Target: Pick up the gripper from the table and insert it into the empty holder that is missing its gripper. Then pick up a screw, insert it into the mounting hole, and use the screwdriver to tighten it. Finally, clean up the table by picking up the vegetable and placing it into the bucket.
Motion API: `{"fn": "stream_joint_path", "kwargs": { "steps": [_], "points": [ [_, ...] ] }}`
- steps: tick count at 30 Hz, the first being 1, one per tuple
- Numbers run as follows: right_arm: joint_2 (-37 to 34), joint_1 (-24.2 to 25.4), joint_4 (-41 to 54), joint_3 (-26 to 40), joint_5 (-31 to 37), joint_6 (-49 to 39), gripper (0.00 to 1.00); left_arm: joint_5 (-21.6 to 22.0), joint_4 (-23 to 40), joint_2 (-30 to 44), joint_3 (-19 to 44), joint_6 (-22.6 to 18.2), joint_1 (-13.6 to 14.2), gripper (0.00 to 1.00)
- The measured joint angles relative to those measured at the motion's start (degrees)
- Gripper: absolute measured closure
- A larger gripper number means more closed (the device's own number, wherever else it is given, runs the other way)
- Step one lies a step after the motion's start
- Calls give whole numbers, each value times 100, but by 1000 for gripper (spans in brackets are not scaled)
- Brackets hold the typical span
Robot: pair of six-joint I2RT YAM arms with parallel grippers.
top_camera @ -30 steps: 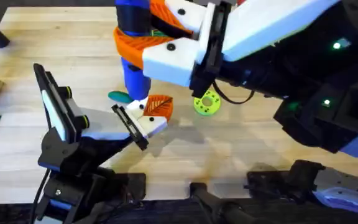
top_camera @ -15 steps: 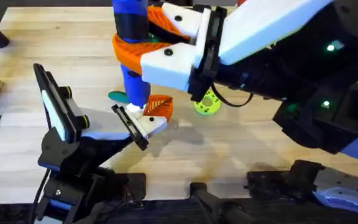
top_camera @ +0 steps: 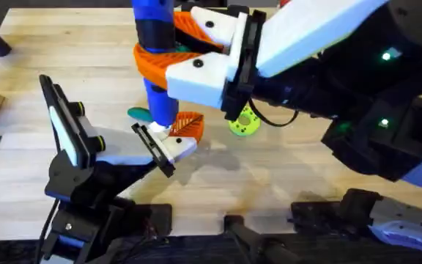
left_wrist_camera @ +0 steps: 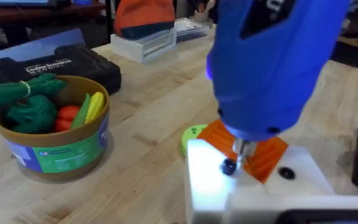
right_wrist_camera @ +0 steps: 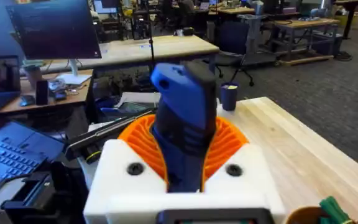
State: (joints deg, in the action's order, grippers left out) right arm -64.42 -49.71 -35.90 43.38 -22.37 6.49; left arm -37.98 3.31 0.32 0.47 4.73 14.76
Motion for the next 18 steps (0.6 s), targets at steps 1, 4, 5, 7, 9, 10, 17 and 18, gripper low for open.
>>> {"fn": "stream_joint_path", "kwargs": {
  "steps": [1,4,5,7,9,10,17,18],
  "points": [
    [2,0,0,0,0,-26,797,0,0,0,0,0,0,997],
    [2,0,-2,0,0,-91,797,0,0,0,0,0,0,997],
    [0,0,-2,0,0,-97,797,0,0,0,0,0,0,997],
    [1,0,-4,0,0,-105,797,0,0,0,0,0,0,997],
    [0,0,-7,0,0,-119,797,0,0,0,0,0,0,997],
    [0,0,-7,0,0,-119,797,0,0,0,0,0,0,997],
    [0,0,-4,0,0,-202,797,0,0,0,0,0,0,997],
    [2,0,-4,0,0,-206,797,0,0,0,0,0,0,997]
  ]
}}
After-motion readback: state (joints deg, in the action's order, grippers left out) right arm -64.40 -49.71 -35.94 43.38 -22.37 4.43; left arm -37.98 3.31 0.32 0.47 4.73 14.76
